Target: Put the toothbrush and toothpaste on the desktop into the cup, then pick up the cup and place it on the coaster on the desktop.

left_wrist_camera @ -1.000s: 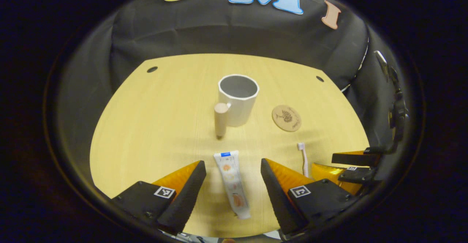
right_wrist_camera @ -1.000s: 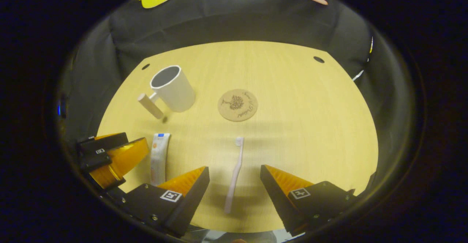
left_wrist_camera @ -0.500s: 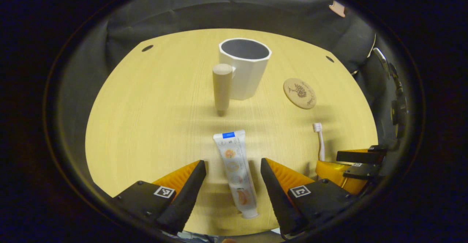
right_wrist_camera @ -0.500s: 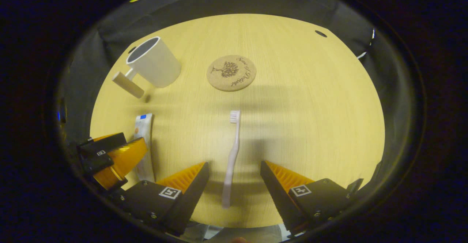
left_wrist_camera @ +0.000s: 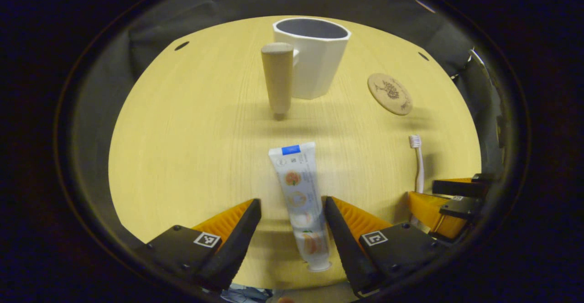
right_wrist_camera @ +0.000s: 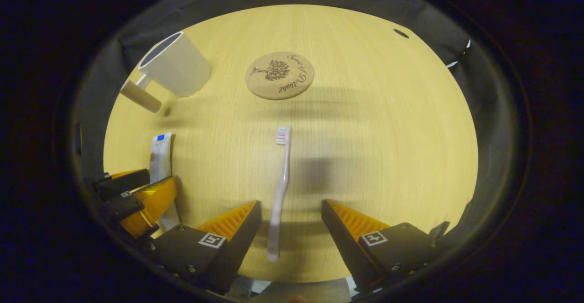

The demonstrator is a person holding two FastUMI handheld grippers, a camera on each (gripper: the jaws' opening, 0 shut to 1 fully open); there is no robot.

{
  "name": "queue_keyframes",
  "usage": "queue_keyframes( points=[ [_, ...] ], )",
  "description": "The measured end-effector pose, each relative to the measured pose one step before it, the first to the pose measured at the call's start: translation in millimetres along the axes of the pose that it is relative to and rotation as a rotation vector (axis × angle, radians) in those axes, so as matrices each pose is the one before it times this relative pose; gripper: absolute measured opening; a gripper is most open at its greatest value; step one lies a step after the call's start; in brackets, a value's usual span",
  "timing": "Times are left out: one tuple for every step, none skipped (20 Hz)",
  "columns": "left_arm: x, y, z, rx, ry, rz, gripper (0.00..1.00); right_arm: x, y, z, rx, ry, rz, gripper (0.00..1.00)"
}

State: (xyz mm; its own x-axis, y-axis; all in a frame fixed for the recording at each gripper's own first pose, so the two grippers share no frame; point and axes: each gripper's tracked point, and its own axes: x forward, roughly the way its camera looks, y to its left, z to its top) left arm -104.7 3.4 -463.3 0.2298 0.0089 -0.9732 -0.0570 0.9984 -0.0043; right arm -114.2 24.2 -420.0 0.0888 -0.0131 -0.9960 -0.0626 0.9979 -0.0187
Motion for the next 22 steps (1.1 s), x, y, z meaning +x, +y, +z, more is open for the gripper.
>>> queue_keyframes(
  points=[
    [1.32,-0.76,0.41,0.00133,0.00584,0.00324,0.98,1.53,0.36,-2.57,-0.00756,0.02004,-0.00607,0.92],
    [-0.71,-0.66,0.28,-0.00077,0.00989,0.00144,0.96,0.00,0.57,-1.21,0.00171,0.02400,-0.00277,0.93],
    [0.18,-0.17,-0.11,-0.00380,0.00786,0.00216,0.95,-0.57,-0.04,-0.40,0.00725,0.01764,0.00028,0.94],
    [0.44,0.04,0.88,-0.00620,0.00802,0.00134,0.94,0.04,0.00,1.94,0.01073,0.01773,0.00061,0.95],
    [0.74,-0.13,-0.37,-0.00613,0.01386,0.00203,0.95,0.79,-0.36,1.03,0.00824,0.02148,-0.00074,0.95],
    [-0.18,-0.50,0.78,-0.00286,0.01794,0.00126,0.96,-0.46,0.01,1.29,0.00797,0.02418,-0.00312,0.92],
    [1.21,0.17,-0.24,-0.00304,0.02198,0.00174,0.97,0.96,0.34,2.48,0.00613,0.01915,-0.00261,0.94],
    [0.21,0.28,1.03,-0.00476,0.02435,0.00167,0.97,0.65,0.40,1.81,0.00554,0.02274,-0.00265,0.93],
    [0.84,0.67,0.09,-0.00775,0.02470,0.00114,0.94,-0.44,0.80,-0.47,0.00483,0.02541,0.00192,0.92],
    [0.20,-0.56,1.41,-0.00668,0.02442,0.00087,0.97,1.06,-0.23,1.43,-0.00094,0.01248,0.00094,0.93],
    [0.73,-0.67,-0.04,-0.00599,0.02516,0.00067,0.97,-0.38,0.58,-0.19,0.00002,0.00482,-0.00170,0.93],
    [-1.14,-0.25,2.56,-0.00172,0.02028,0.00262,0.94,-2.02,-0.14,-0.22,-0.00757,0.00048,-0.00037,0.89],
    [-2.18,-1.36,2.73,0.00599,0.01950,0.00081,0.94,1.82,-0.38,0.35,-0.00305,-0.00664,-0.00365,0.89],
    [6.13,-2.48,3.66,0.00867,0.01184,-0.00300,0.92,-2.83,0.51,-1.15,-0.00694,0.00757,-0.00065,0.83],
    [-2.32,-5.84,-2.04,0.00548,0.00286,-0.00396,0.84,0.93,-0.56,-0.76,-0.00794,0.00493,0.00152,0.81],
    [-3.32,-4.66,-0.09,0.00763,0.00297,-0.00389,0.76,1.74,-2.82,3.64,0.00810,-0.00595,-0.00111,0.81],
    [-1.38,-2.77,-0.86,0.01054,-0.00028,0.00096,0.69,0.76,0.72,-1.39,0.01686,0.00640,0.00344,0.72],
    [-2.28,-3.93,1.56,0.00483,-0.00457,0.00153,0.55,2.14,-2.53,0.42,0.00208,0.00002,-0.00081,0.53],
    [-1.17,-1.78,-1.71,0.00262,0.00242,0.00660,0.51,-3.75,-0.60,1.52,0.01956,-0.00457,0.00818,0.46],
    [-3.08,-1.34,3.23,-0.00481,-0.00825,-0.00094,0.47,-3.71,1.24,-3.10,0.00957,0.01210,0.00869,0.19],
    [0.21,-1.19,-2.43,-0.00522,0.00393,-0.00189,0.43,2.43,-1.53,-0.59,-0.01172,0.00524,0.00682,0.15],
    [-1.04,2.24,2.01,0.00155,-0.01877,-0.00601,0.38,-0.52,-3.62,4.11,-0.00478,-0.01727,-0.00689,0.16]
  ],
)
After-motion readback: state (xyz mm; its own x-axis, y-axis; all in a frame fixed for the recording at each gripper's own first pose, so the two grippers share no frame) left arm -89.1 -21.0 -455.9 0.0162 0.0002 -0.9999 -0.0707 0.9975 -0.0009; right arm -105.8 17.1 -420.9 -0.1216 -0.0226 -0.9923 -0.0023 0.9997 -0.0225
